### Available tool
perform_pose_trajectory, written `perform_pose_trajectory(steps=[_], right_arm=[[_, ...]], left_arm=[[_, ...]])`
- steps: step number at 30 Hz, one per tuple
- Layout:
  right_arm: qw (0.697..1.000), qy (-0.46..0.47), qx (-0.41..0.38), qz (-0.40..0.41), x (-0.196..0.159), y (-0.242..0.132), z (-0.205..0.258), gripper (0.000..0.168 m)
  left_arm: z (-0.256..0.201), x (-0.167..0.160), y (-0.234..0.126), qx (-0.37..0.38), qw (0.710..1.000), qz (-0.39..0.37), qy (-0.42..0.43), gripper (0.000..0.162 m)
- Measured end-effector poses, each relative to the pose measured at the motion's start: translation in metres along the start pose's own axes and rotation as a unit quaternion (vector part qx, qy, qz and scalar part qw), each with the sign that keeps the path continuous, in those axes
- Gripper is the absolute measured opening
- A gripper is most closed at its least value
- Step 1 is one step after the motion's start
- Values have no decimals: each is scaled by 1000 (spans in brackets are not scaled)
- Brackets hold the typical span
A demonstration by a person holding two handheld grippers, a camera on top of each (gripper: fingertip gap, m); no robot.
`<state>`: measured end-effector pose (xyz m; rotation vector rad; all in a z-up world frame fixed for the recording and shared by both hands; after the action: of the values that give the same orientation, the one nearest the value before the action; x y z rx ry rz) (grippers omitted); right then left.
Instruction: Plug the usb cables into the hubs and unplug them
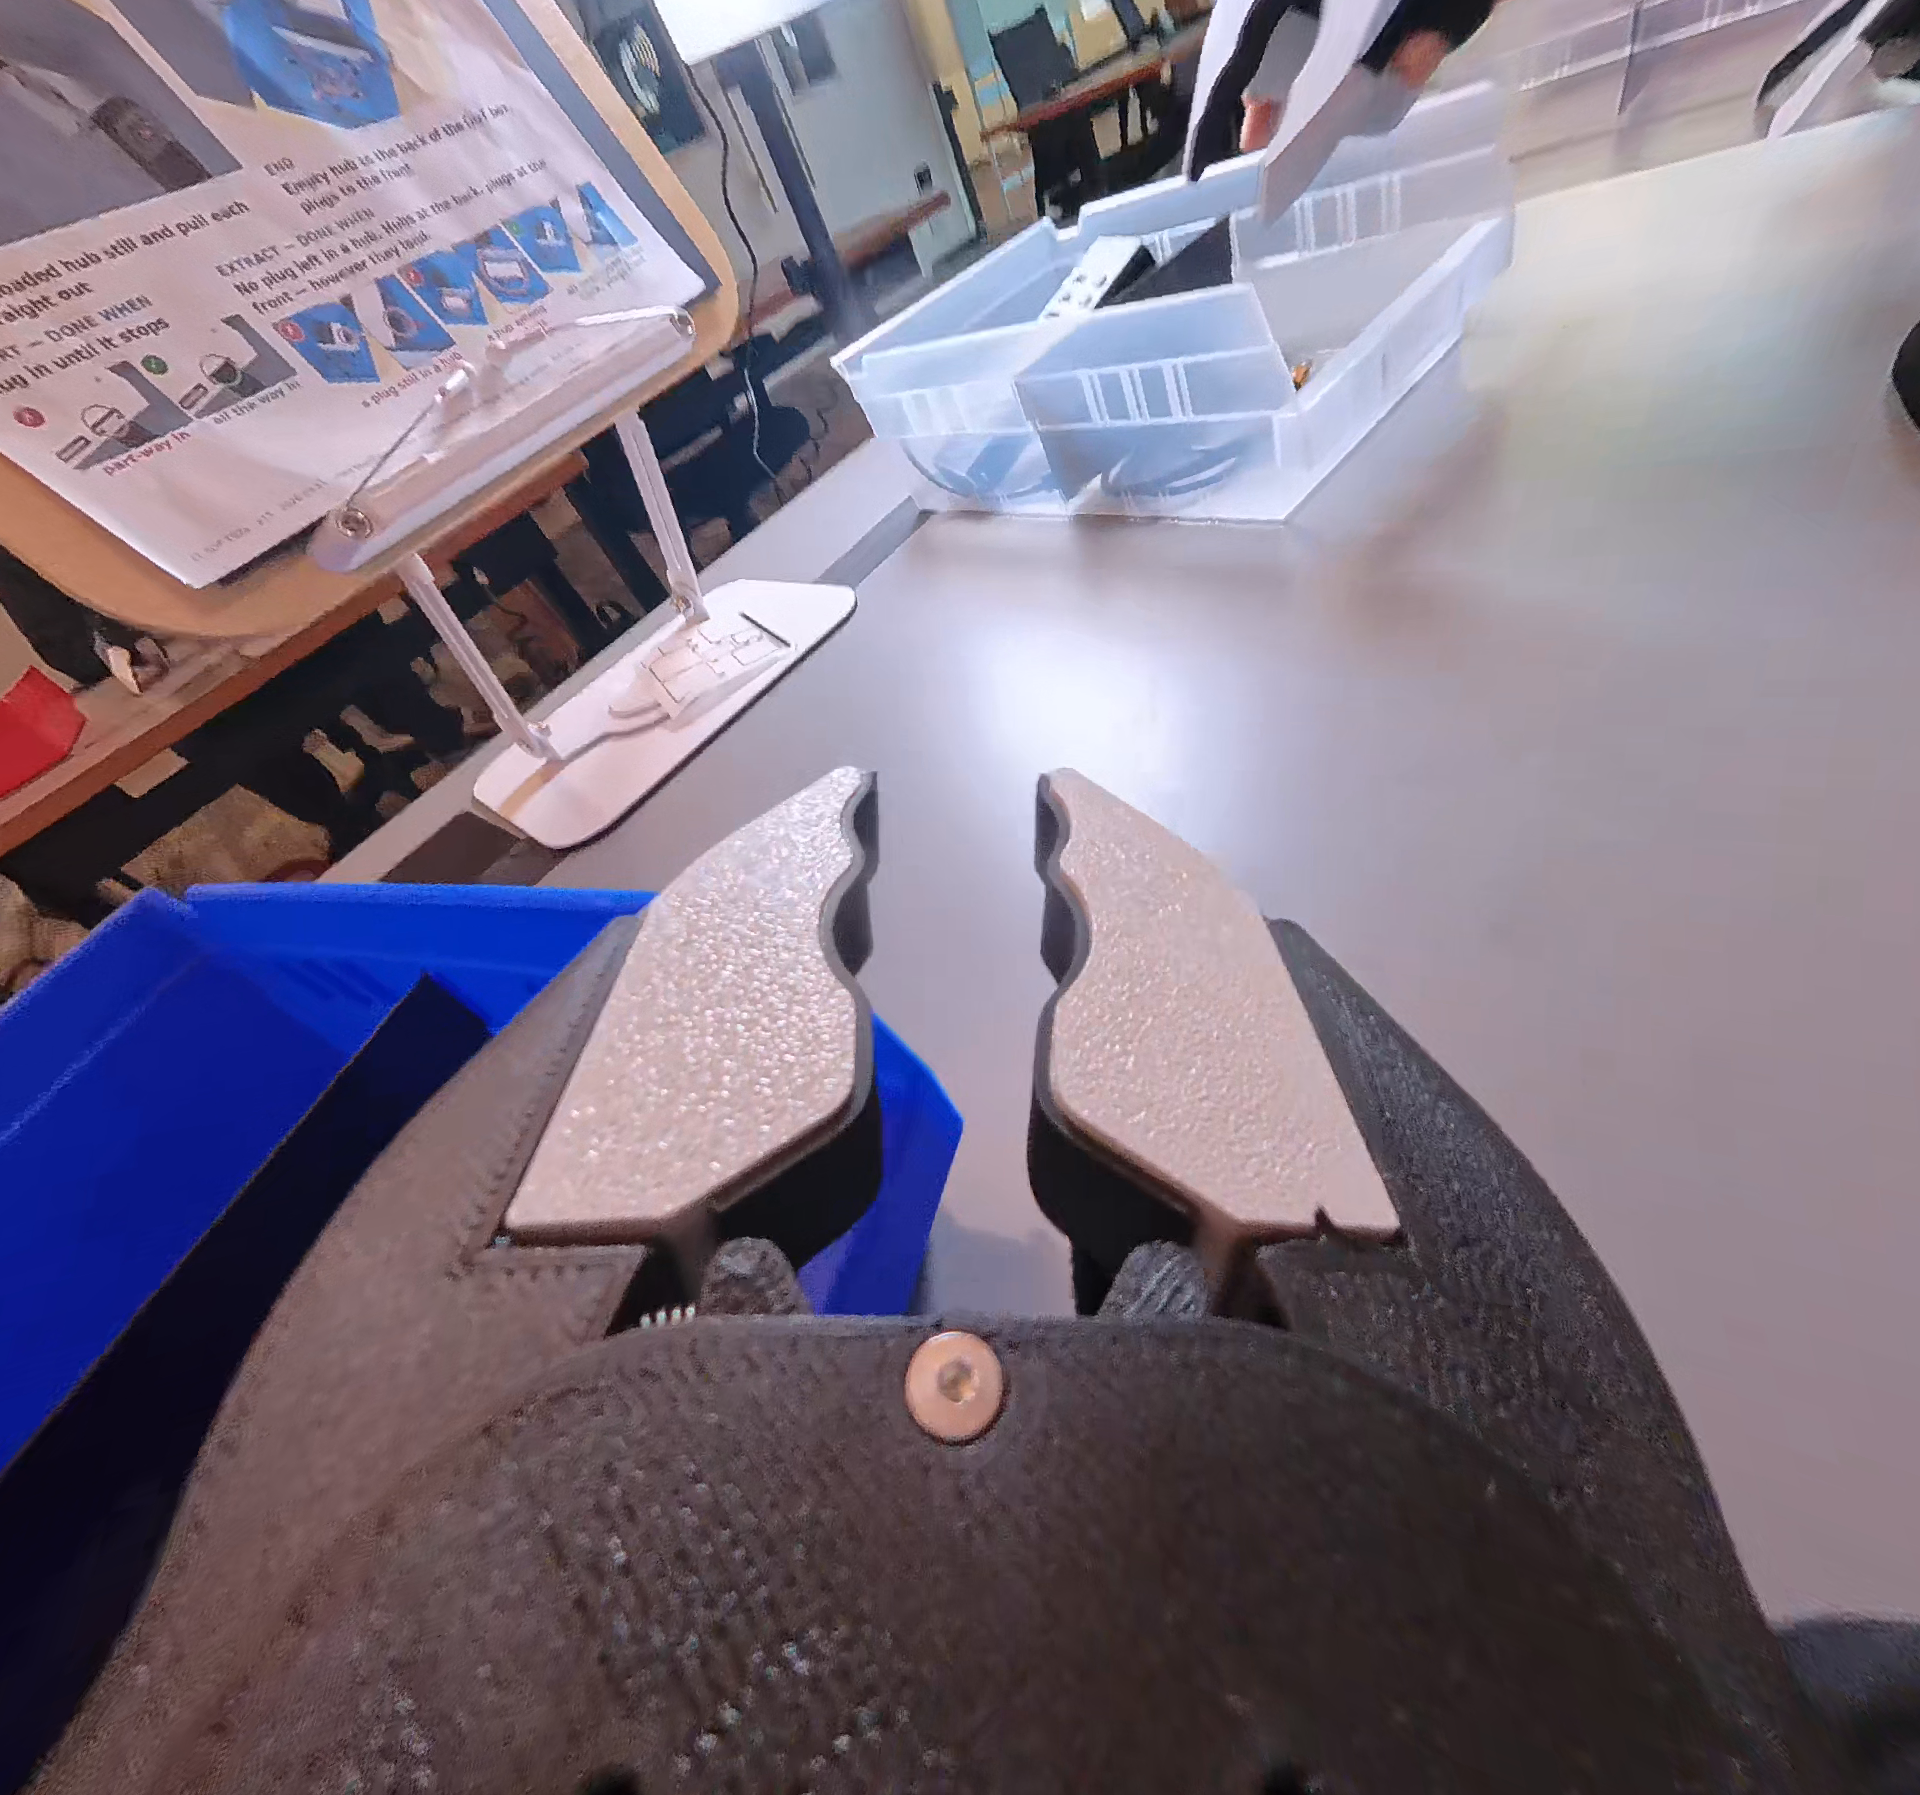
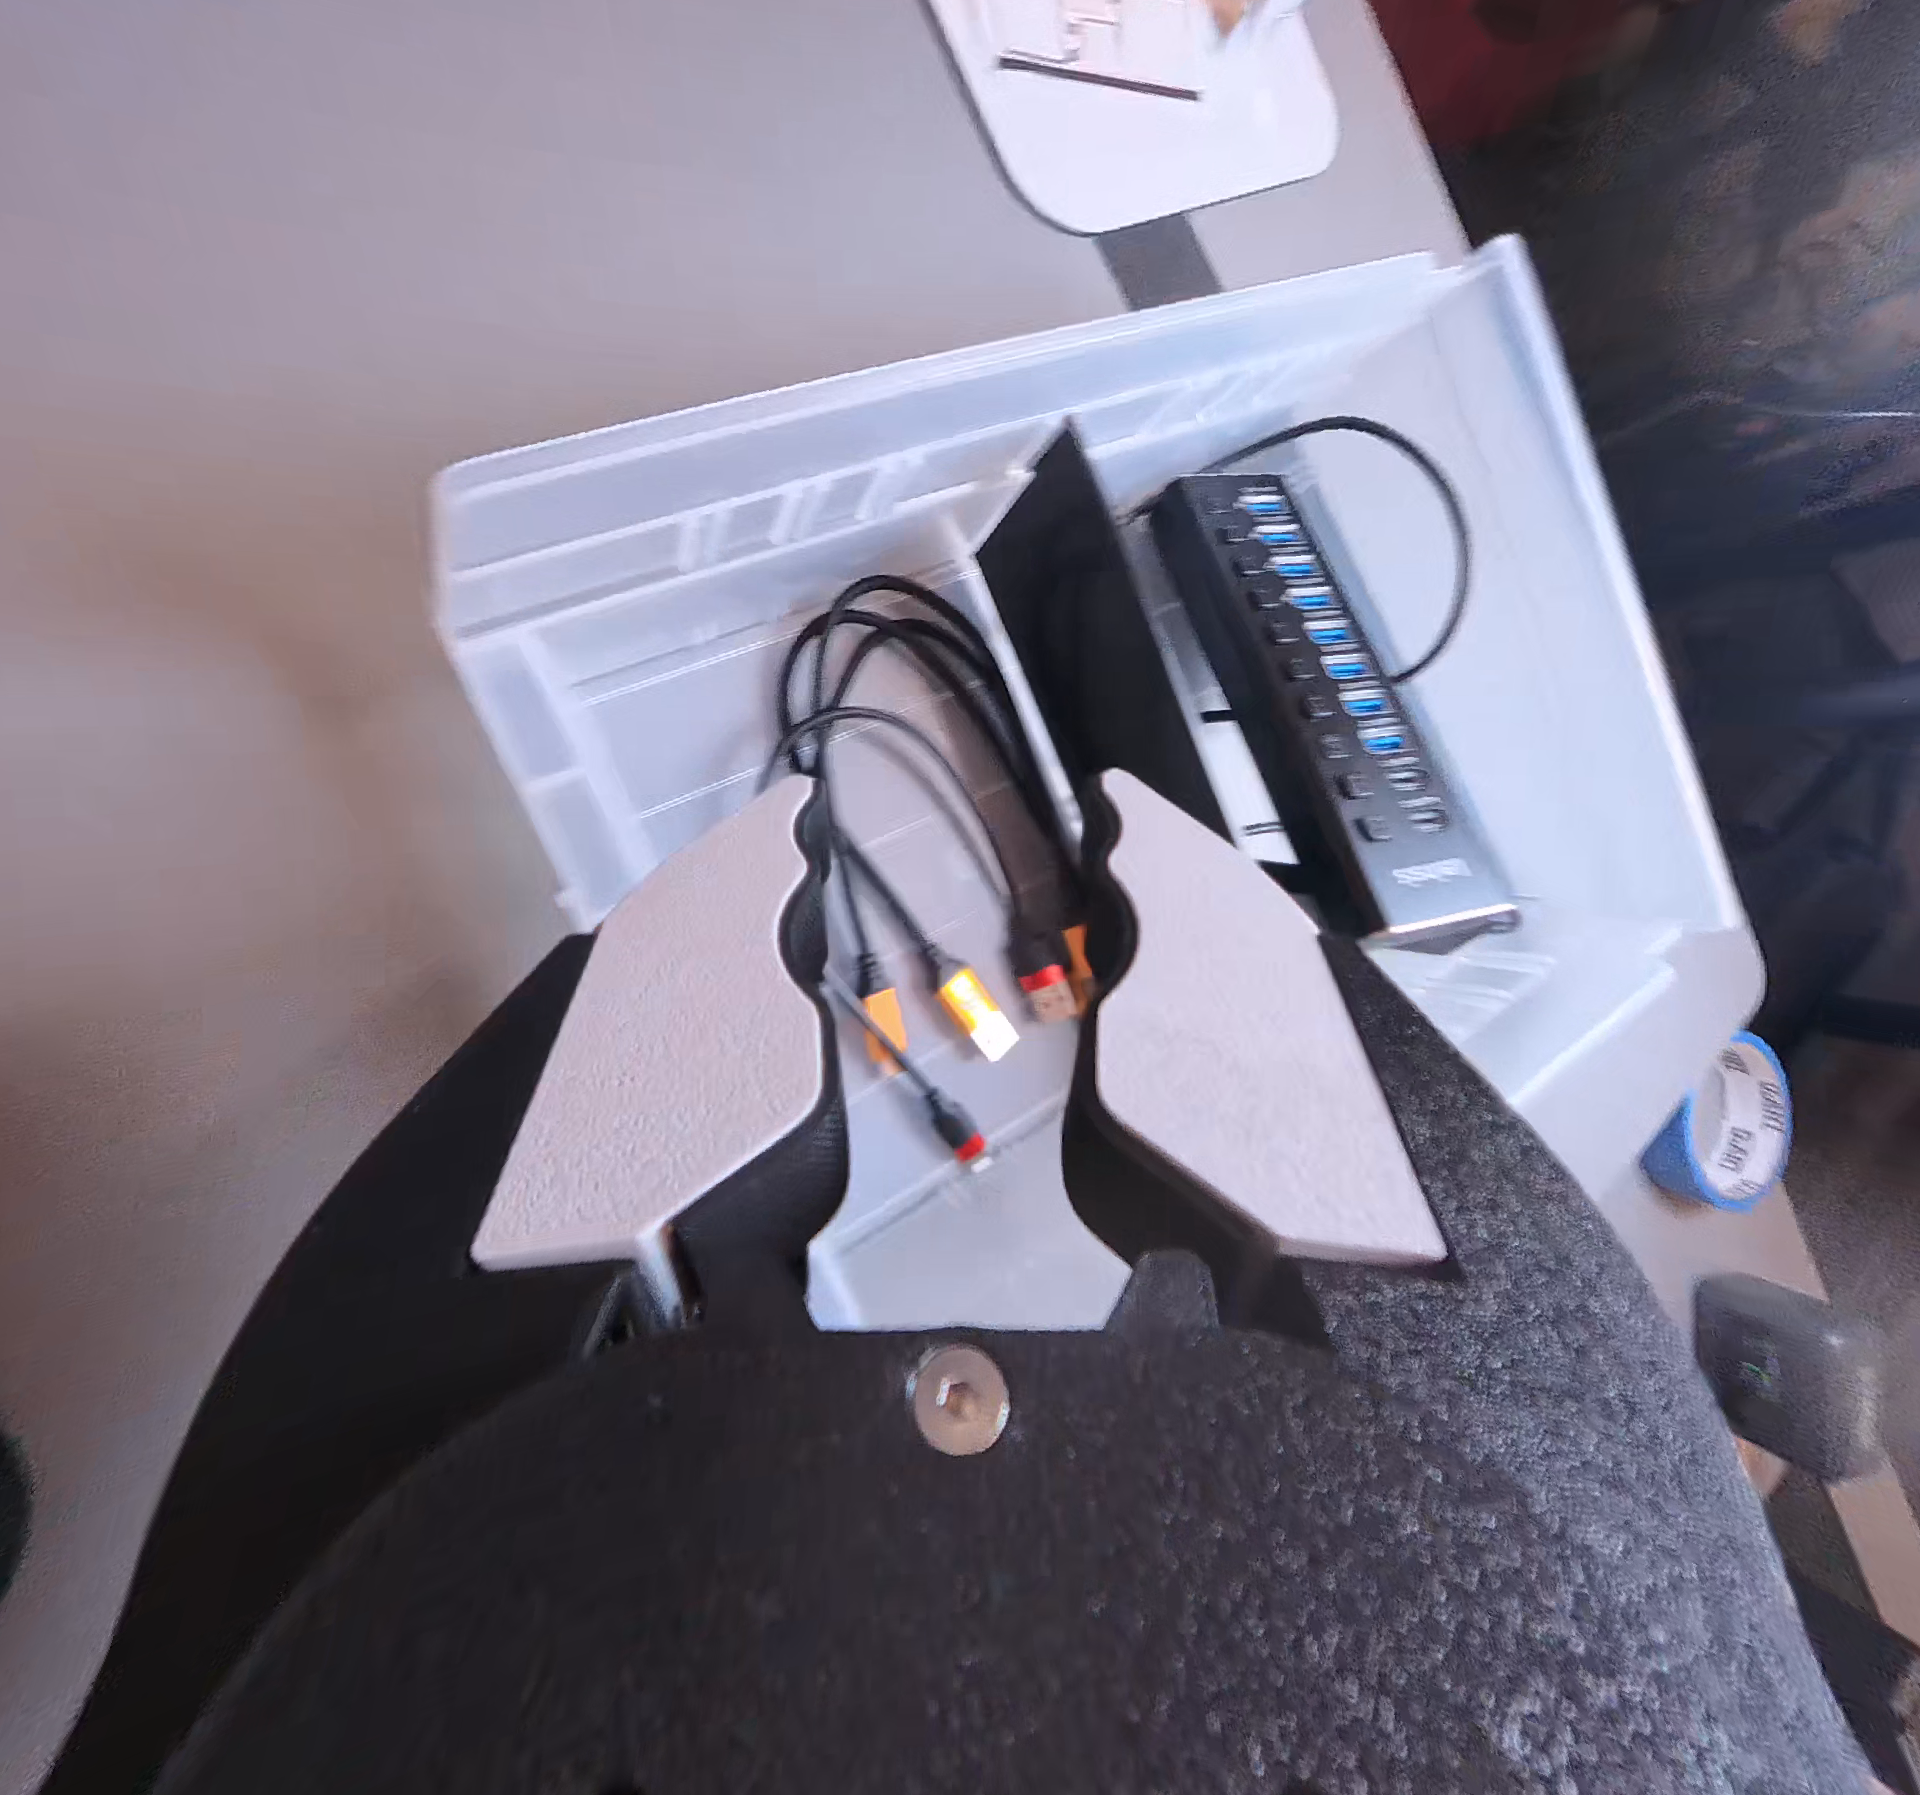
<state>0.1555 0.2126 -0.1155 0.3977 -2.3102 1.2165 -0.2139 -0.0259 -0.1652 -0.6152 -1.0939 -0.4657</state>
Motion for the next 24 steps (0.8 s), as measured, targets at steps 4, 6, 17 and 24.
perform_pose_trajectory(steps=[4, 6, 17, 24], right_arm=[[997, -45, 54, 36, -17, -7, 36, 64], [995, -58, 63, 55, -28, -4, 48, 66], [985, -107, 64, 115, -51, 31, 66, 64], [981, -155, 47, 107, -53, 36, 80, 31]], left_arm=[[14, 0, -23, 9, 995, 99, -3, 53], [25, -13, -36, 38, 983, 182, 2, 57], [39, -77, -69, -14, 881, 474, 1, 54], [35, -77, -62, -62, 873, 483, 7, 31]])
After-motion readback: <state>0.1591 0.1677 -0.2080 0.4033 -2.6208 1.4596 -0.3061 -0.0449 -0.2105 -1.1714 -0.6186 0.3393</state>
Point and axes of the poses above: each gripper's, where its closed fingertips meet, y out along the fingers, x out of its top, z = x × y across the jaws, the point moved 8 cm from there along -y, back along the fingers, and after that the axes turned 10 degrees about -x, right-handed, at the moved point
